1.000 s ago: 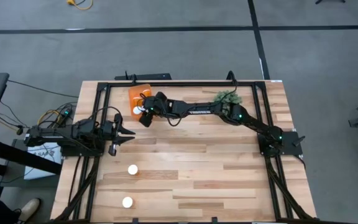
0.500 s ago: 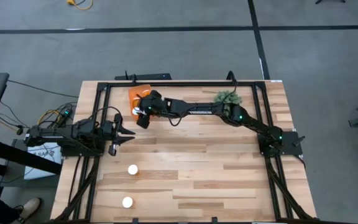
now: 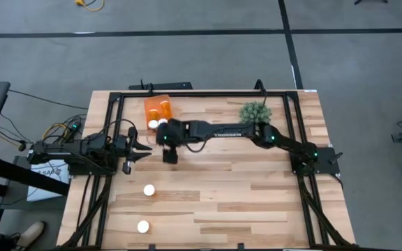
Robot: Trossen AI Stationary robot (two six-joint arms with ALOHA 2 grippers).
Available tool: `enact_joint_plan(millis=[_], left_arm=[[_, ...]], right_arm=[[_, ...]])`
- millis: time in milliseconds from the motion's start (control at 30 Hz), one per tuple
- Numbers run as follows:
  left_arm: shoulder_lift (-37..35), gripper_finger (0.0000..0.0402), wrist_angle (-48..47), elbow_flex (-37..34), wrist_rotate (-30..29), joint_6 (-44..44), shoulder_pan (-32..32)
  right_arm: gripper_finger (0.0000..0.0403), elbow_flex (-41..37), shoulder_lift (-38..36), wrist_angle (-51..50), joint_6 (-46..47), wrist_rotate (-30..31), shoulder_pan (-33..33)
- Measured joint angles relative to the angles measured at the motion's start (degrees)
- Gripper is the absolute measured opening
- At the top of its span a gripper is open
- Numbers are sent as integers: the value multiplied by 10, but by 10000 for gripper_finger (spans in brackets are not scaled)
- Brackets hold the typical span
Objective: Pick and place pill bottles into a basket
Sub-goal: Put the orange pill bottle into the orange container
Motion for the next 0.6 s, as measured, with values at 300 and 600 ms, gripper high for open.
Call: enact_joint_plan(millis=[300, 600], left_arm=[[0, 71, -1, 0, -1, 0, 0], [0, 71, -1, 0, -2, 0, 0]], right_arm=[[267, 1, -20, -41, -93, -18, 90], [267, 1, -20, -38, -71, -19, 94]])
